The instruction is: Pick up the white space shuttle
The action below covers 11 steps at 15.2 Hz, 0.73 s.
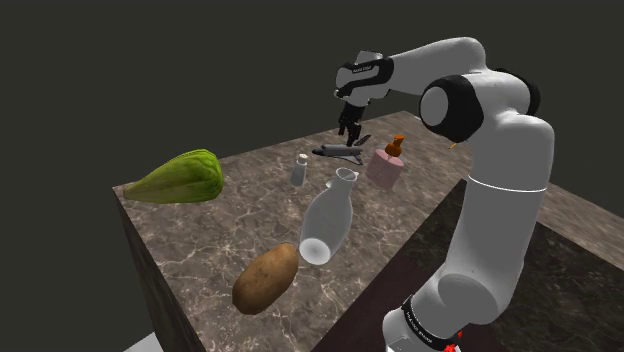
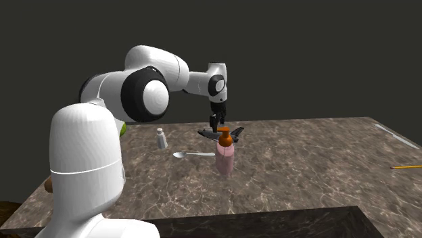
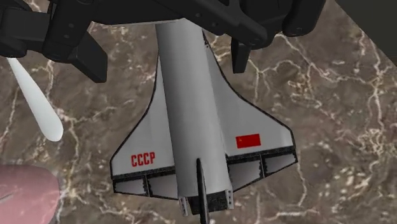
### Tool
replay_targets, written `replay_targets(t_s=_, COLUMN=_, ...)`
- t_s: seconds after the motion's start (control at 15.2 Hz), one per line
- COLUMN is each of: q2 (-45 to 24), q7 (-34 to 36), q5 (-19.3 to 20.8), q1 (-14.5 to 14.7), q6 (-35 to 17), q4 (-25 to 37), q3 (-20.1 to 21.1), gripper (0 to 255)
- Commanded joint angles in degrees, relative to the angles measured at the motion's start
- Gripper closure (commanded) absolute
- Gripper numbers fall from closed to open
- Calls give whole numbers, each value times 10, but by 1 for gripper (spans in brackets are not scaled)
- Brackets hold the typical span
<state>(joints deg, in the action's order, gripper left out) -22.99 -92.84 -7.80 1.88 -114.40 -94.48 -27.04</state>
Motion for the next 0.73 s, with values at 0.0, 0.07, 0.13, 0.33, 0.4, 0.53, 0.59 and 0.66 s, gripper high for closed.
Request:
replay_targets(t_s=0.0, q2=-20, q7=-17, q5=-7, q1=-6, q6=-6, q4=13, q3=6, gripper=0)
replay_targets(t_s=0.07, q2=-23, q7=-17, q5=-9, q1=-7, q6=-13, q4=9, q3=7, gripper=0)
replay_targets(t_s=0.13, q2=-26, q7=-18, q5=-10, q1=-7, q6=-19, q4=5, q3=8, gripper=0)
replay_targets(t_s=0.33, q2=-35, q7=-20, q5=-15, q1=-8, q6=-38, q4=-6, q3=10, gripper=0)
replay_targets(t_s=0.4, q2=-40, q7=-21, q5=-17, q1=-9, q6=-48, q4=-12, q3=12, gripper=0)
replay_targets(t_s=0.53, q2=-40, q7=-21, q5=-17, q1=-9, q6=-48, q4=-12, q3=12, gripper=0)
replay_targets(t_s=0.59, q2=-39, q7=-22, q5=-17, q1=-9, q6=-49, q4=-13, q3=12, gripper=255)
replay_targets(t_s=0.66, q2=-40, q7=-22, q5=-18, q1=-9, q6=-49, q4=-12, q3=12, gripper=255)
